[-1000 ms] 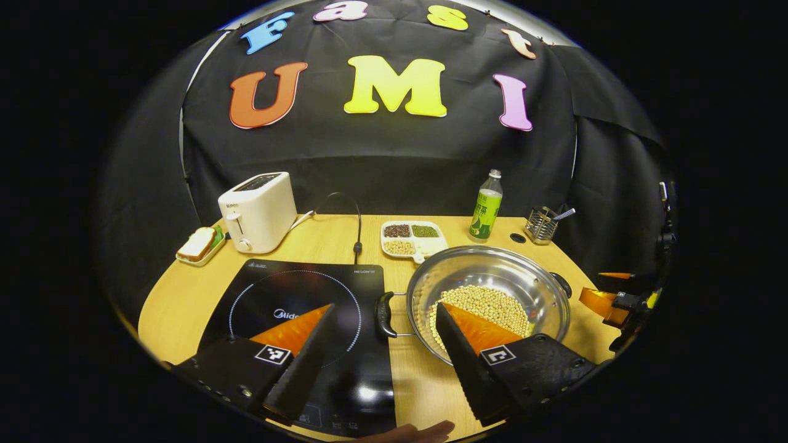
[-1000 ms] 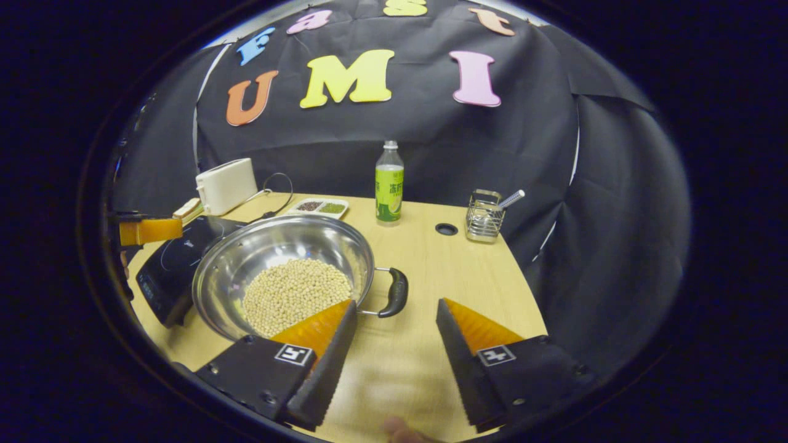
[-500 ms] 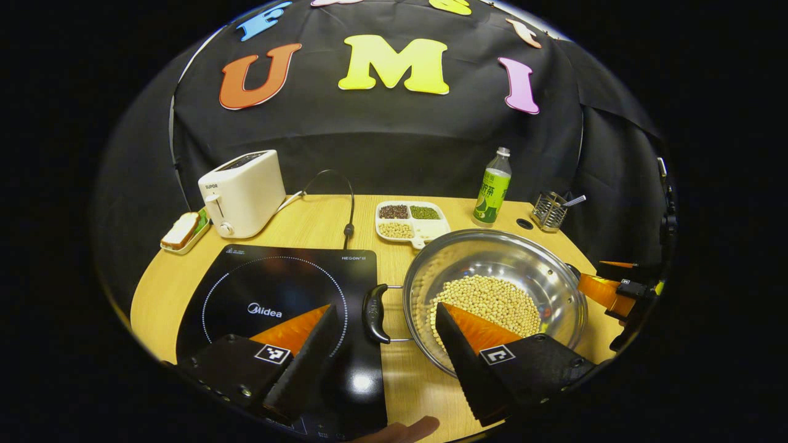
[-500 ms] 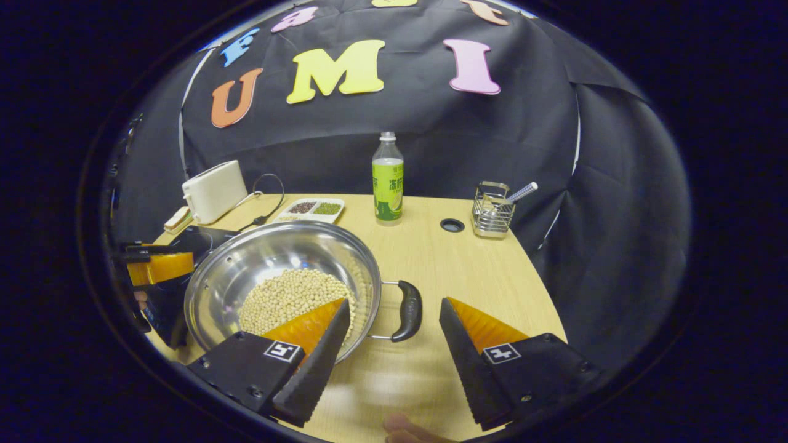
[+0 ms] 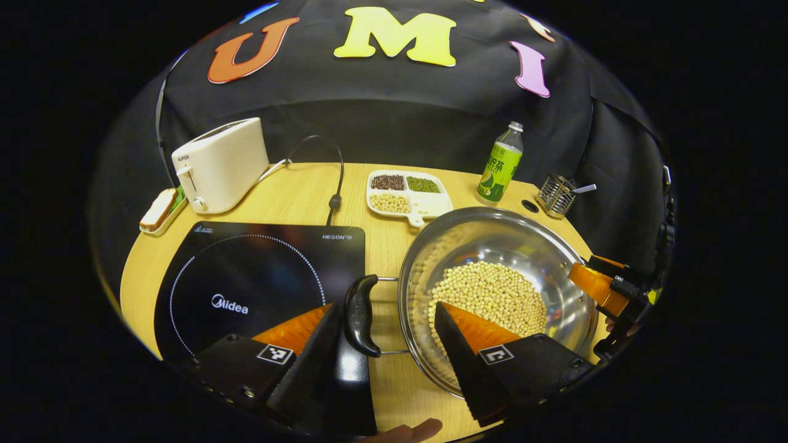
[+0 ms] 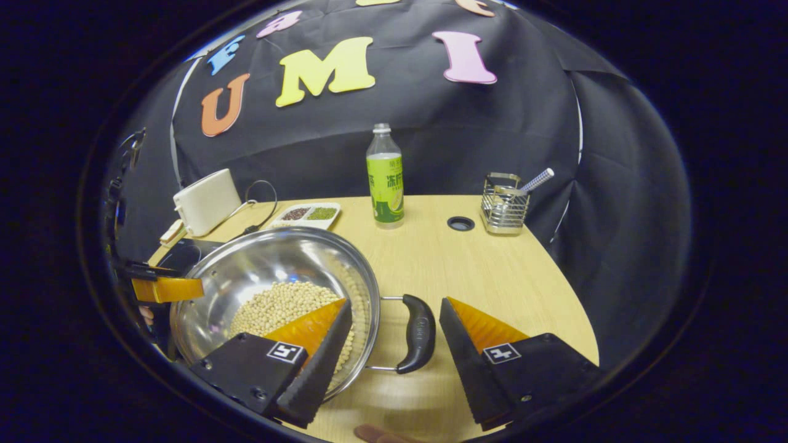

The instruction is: First push the handle of the pot to place it horizontally, then grasp the pot with both hands and set it on the induction cooktop.

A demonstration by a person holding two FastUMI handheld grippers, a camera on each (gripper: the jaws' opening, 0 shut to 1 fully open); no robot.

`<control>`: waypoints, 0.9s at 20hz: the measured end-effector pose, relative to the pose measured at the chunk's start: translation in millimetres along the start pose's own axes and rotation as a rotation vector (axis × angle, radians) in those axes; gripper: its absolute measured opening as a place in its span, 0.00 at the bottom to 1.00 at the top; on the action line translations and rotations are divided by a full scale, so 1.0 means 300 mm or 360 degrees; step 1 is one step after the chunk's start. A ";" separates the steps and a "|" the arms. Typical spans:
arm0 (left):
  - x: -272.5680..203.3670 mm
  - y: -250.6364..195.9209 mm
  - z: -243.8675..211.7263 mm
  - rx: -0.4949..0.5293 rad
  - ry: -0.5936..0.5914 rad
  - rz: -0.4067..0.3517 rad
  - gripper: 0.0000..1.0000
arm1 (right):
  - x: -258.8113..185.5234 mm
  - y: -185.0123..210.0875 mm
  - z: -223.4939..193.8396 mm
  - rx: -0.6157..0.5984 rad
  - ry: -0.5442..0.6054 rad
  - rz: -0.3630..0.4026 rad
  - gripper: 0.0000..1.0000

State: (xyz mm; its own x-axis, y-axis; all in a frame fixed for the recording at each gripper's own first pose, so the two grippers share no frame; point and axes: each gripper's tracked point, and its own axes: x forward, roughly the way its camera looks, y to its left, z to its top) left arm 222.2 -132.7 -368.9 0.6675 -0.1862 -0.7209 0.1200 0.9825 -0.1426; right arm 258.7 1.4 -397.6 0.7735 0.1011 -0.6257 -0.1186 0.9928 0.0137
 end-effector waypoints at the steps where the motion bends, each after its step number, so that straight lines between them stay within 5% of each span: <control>1: -0.007 -0.003 0.006 0.0002 -0.0008 0.0009 0.92 | 0.005 0.006 -0.005 0.0004 0.0010 0.0008 0.89; 5: 0.007 0.009 0.015 -0.0012 -0.0005 0.0060 0.90 | 0.021 -0.005 -0.011 -0.0003 0.0032 -0.0012 0.87; 6: 0.009 0.021 0.011 -0.0020 0.0002 0.0079 0.86 | 0.028 -0.006 -0.024 -0.0001 0.0059 -0.0019 0.88; 7: 0.009 0.026 0.014 -0.0028 -0.0002 0.0090 0.71 | 0.034 -0.008 -0.040 0.0005 0.0089 -0.0024 0.88; 8: 0.010 0.035 0.015 -0.0031 -0.0008 0.0108 0.76 | 0.036 -0.002 -0.048 0.0015 0.0110 -0.0012 0.84; 10: 0.011 0.035 0.018 -0.0064 -0.0009 0.0113 0.67 | 0.031 0.018 -0.046 0.0032 0.0120 0.0029 0.79; 13: 0.016 0.039 0.010 -0.0053 -0.0003 0.0126 0.67 | 0.028 0.010 -0.025 0.0009 0.0099 0.0003 0.83; 16: 0.014 0.041 0.021 -0.0075 -0.0018 0.0115 0.65 | 0.026 0.002 -0.045 0.0011 0.0161 -0.0031 0.71; 18: 0.024 0.039 0.027 -0.0067 -0.0044 0.0103 0.64 | 0.017 0.005 -0.050 0.0030 0.0184 -0.0035 0.72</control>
State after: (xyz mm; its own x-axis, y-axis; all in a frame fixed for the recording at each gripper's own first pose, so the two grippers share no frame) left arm 234.3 -122.6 -370.2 0.6928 -0.1213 -0.7108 0.0454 0.9911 -0.1248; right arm 253.2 2.4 -412.3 0.6986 0.0721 -0.7118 -0.0896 0.9959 0.0130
